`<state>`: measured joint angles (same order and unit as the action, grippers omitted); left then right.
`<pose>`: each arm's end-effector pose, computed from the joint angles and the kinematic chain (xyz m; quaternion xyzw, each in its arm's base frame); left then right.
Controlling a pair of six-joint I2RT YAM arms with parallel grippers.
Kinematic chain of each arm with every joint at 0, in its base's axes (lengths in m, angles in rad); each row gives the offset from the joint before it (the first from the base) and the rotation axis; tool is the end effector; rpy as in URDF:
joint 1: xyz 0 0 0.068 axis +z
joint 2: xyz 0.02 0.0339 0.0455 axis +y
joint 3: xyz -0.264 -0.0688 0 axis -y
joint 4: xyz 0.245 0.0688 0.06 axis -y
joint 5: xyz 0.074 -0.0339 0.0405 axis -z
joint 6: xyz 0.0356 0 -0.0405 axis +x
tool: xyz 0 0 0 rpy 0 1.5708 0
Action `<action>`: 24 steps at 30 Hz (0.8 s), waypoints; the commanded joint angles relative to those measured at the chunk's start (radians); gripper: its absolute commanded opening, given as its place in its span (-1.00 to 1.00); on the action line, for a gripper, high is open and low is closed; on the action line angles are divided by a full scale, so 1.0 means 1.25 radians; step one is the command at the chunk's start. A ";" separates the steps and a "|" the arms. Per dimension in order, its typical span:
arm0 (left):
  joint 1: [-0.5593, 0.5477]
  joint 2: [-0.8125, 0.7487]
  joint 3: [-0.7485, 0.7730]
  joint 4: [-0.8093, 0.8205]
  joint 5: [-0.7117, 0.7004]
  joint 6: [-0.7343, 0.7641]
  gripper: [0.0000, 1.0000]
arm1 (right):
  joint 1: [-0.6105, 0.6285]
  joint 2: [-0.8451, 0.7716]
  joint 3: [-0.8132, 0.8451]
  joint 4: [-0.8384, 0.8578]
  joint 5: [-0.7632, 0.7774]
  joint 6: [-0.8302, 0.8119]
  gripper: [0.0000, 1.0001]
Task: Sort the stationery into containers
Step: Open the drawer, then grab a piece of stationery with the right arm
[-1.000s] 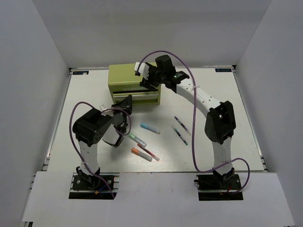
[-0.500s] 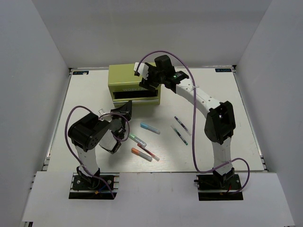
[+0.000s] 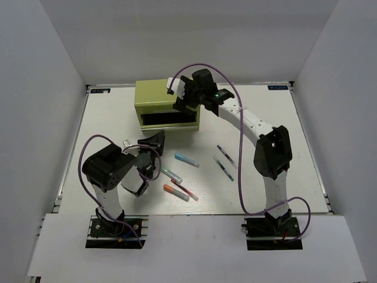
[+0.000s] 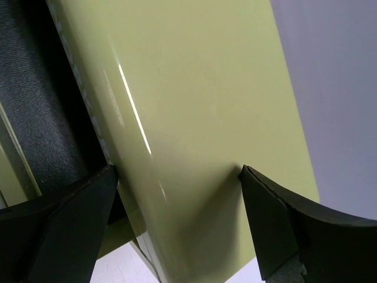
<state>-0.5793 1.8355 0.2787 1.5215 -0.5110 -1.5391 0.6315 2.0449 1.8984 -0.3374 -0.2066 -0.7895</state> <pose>0.2250 -0.1264 0.1205 -0.4771 0.5364 -0.4969 0.4875 0.3896 0.2940 0.3213 -0.5957 0.6106 0.0474 0.5197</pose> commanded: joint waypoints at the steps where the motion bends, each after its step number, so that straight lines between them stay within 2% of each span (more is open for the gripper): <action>1: -0.012 0.002 -0.058 0.201 0.004 0.041 0.16 | -0.022 0.022 0.024 0.036 0.054 -0.007 0.79; 4: -0.012 -0.036 -0.066 0.181 0.004 0.041 0.50 | -0.023 0.002 0.020 0.021 0.021 -0.007 0.79; 5: -0.012 -0.050 -0.076 0.172 0.004 0.041 0.71 | -0.022 -0.010 0.015 0.021 0.008 -0.005 0.79; 8: -0.012 -0.090 -0.095 0.133 0.014 0.041 0.96 | -0.022 -0.039 -0.009 0.021 -0.008 -0.008 0.79; 17: 0.003 -0.215 -0.127 0.044 0.085 0.097 0.99 | -0.023 -0.161 -0.122 0.038 -0.049 -0.014 0.79; 20: 0.003 -0.276 -0.164 0.022 0.118 0.105 0.99 | -0.030 -0.263 -0.182 0.018 -0.074 -0.009 0.79; 22: 0.011 -0.344 -0.191 -0.045 0.151 0.115 0.99 | -0.044 -0.312 -0.283 0.015 -0.128 -0.021 0.70; 24: 0.011 -0.498 -0.191 -0.263 0.175 0.150 0.99 | -0.054 -0.422 -0.377 0.002 -0.221 -0.064 0.56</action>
<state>-0.5739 1.3930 0.0540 1.2907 -0.3622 -1.4155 0.5812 1.6608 1.5127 -0.3237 -0.3321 -0.8116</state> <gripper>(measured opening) 0.990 0.810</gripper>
